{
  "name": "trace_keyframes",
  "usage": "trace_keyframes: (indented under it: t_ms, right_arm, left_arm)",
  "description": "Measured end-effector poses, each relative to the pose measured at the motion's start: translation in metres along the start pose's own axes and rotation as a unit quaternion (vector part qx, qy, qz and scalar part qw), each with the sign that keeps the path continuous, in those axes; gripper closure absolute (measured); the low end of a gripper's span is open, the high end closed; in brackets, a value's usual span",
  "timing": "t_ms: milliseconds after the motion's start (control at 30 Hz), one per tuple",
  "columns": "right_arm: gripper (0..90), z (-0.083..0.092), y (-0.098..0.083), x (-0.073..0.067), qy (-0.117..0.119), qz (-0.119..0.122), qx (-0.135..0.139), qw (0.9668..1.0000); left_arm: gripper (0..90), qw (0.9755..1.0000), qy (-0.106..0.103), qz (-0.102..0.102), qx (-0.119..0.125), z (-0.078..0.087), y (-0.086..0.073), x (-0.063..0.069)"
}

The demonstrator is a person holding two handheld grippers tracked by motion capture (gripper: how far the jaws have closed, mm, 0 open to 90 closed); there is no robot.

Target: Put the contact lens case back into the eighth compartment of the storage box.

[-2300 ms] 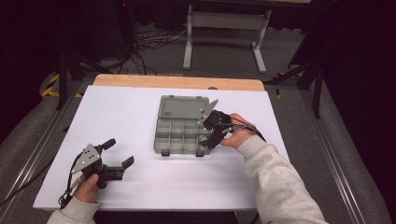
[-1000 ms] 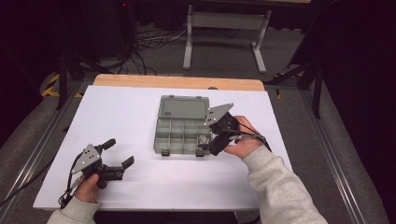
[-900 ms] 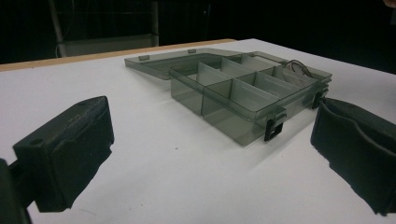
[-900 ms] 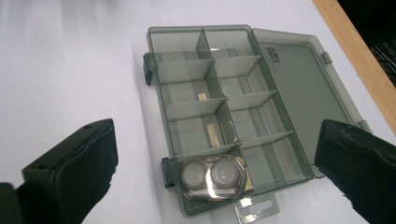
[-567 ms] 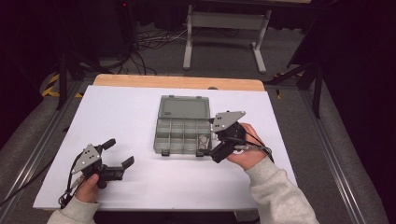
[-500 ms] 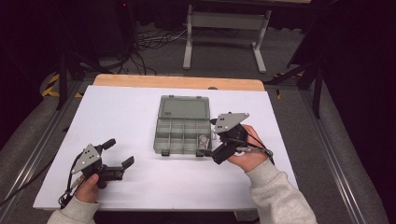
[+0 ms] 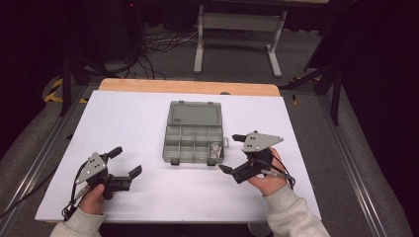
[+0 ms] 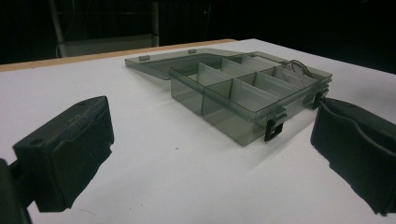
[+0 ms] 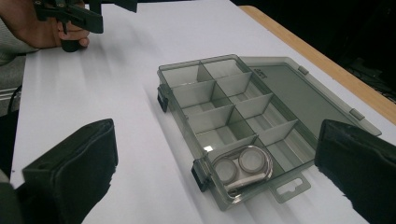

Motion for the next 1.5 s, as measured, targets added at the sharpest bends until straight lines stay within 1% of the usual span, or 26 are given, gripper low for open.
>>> trace_keyframes:
  t_ms: [33, 67, 200, 400, 433, 600, 667, 767, 867, 933, 1000, 1033, 1100, 1133, 1167, 1200, 1233, 1300, 1500]
  right_arm:
    - [0.1, 0.0, -0.004, -0.001, -0.004, 0.003, 0.007, 1.0]
    - [0.1, 0.0, -0.007, -0.002, -0.005, 0.0, 0.01, 0.9999]
    - [0.1, -0.001, -0.016, -0.005, -0.001, -0.01, 0.024, 0.9997]
    - [0.1, -0.004, -0.03, -0.007, -0.007, -0.022, 0.033, 0.9992]
    - [0.1, -0.004, -0.03, -0.007, -0.007, -0.022, 0.033, 0.9992]
    - [0.1, -0.006, -0.044, -0.009, -0.01, -0.034, 0.049, 0.9982]
    - [0.1, -0.009, -0.052, -0.009, -0.011, -0.042, 0.055, 0.9975]
    - [0.1, -0.01, -0.056, -0.01, -0.009, -0.048, 0.06, 0.997]
    - [0.1, -0.011, -0.068, -0.009, -0.016, -0.065, 0.074, 0.995]
    - [0.1, -0.011, -0.073, -0.008, -0.011, -0.077, 0.083, 0.9935]
    - [0.1, -0.011, -0.078, -0.005, -0.02, -0.089, 0.084, 0.9923]
    - [0.1, -0.011, -0.078, -0.005, -0.02, -0.089, 0.084, 0.9923]
    - [0.1, -0.012, -0.085, -0.002, -0.012, -0.108, 0.093, 0.9898]
    - [0.0, -0.013, -0.091, -0.001, -0.012, -0.119, 0.094, 0.9884]
    - [0.1, -0.014, -0.092, 0.0, -0.012, -0.123, 0.091, 0.9882]
    - [0.1, -0.013, -0.093, 0.0, -0.013, -0.124, 0.092, 0.9878]
    - [0.1, -0.013, -0.093, 0.0, -0.019, -0.123, 0.097, 0.9875]
    - [0.0, -0.014, -0.093, 0.0, -0.022, -0.123, 0.097, 0.9874]
    - [0.1, -0.015, -0.093, -0.001, -0.026, -0.119, 0.094, 0.9881]
  left_arm:
    - [0.2, 1.0, 0.0, 0.0, 0.0, 0.0, 0.0, 0.0]
    - [0.2, 1.0, 0.0, 0.0, 0.0, 0.0, 0.0, 0.0]
    - [0.2, 1.0, 0.001, -0.001, -0.001, 0.0, 0.0, 0.0]
    - [0.2, 1.0, 0.001, -0.001, 0.0, 0.0, 0.0, 0.0]
    - [0.2, 1.0, 0.001, -0.001, 0.0, 0.0, 0.0, 0.0]
    - [0.2, 1.0, 0.001, -0.001, 0.0, 0.0, 0.0, 0.001]
    - [0.2, 1.0, 0.001, -0.001, 0.0, 0.0, 0.0, 0.0]
    - [0.2, 1.0, 0.002, -0.001, 0.001, 0.0, 0.0, 0.001]
    - [0.2, 1.0, 0.002, -0.001, 0.001, 0.0, 0.0, 0.001]
    - [0.2, 1.0, 0.002, -0.002, 0.001, 0.0, 0.0, 0.001]
    - [0.2, 1.0, 0.001, -0.002, 0.0, 0.0, 0.0, 0.001]
    - [0.2, 1.0, 0.001, -0.002, 0.0, 0.0, 0.0, 0.001]
    - [0.2, 1.0, 0.001, -0.003, 0.0, 0.0, 0.0, 0.001]
    - [0.2, 1.0, 0.002, -0.003, 0.0, 0.0, 0.0, 0.001]
    - [0.2, 1.0, 0.001, -0.003, 0.001, -0.001, 0.0, 0.001]
    - [0.2, 1.0, 0.002, -0.003, 0.002, -0.001, 0.0, 0.001]
    - [0.2, 1.0, 0.002, -0.003, 0.002, -0.001, 0.0, 0.001]
    - [0.2, 1.0, 0.002, -0.004, 0.002, -0.001, 0.0, 0.001]
    - [0.2, 1.0, 0.002, -0.004, 0.001, -0.001, 0.0, 0.001]
Point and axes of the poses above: each handheld gripper's, and its own axes: z roughly backward along the jaws, y roughly out of its top, x roughly to its right, the point moved 2 cm from there along -z, roughly forward along the jaws, and after that the axes turned 11 degrees about -x, right-handed, at the moved point
